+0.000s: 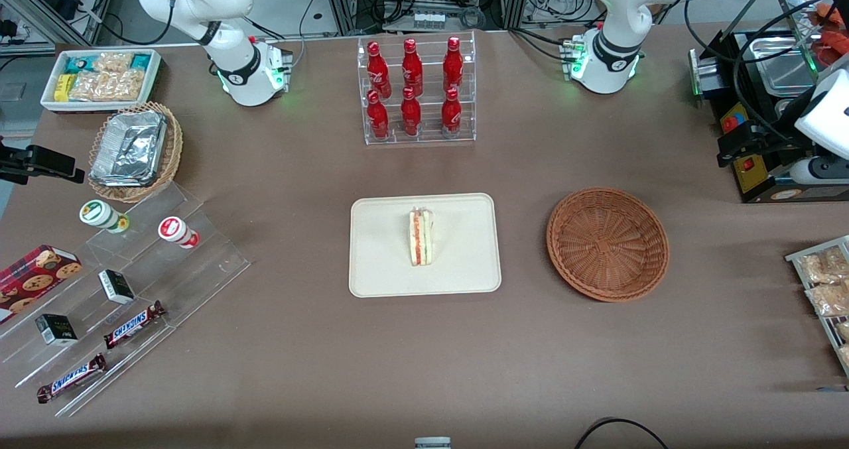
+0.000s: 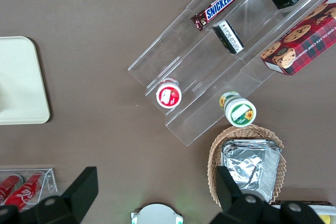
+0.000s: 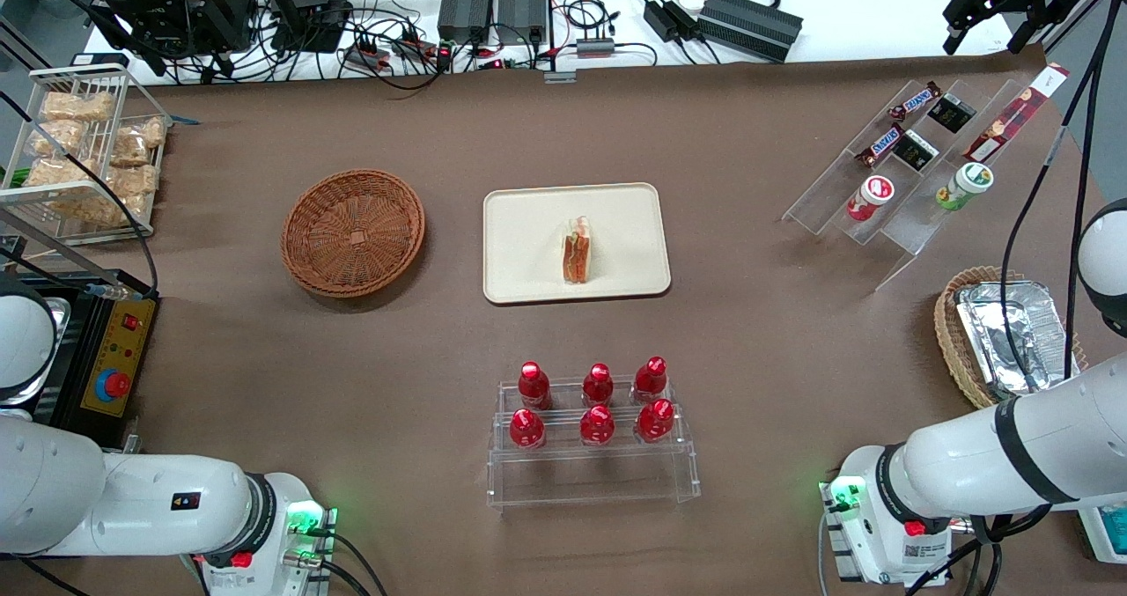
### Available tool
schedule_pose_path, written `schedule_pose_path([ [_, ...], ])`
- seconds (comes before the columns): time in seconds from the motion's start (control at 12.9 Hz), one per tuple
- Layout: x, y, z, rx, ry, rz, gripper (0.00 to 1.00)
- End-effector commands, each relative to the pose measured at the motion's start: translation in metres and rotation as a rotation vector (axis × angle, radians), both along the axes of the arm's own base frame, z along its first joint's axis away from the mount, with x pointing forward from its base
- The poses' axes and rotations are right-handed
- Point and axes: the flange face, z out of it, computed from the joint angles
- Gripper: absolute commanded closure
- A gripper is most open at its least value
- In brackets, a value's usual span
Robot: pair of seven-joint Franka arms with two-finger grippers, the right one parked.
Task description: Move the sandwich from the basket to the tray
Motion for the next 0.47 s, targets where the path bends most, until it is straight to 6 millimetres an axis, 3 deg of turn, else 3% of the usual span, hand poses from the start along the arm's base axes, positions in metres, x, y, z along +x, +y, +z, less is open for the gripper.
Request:
schedule_pose_path([
  [0.0, -0.0018, -0.0017, -0.0001, -0.012, -0.004, -0.013, 0.00],
  [0.39, 0.0060, -0.0057, -0.0023, 0.000, -0.011, -0.011, 0.00],
])
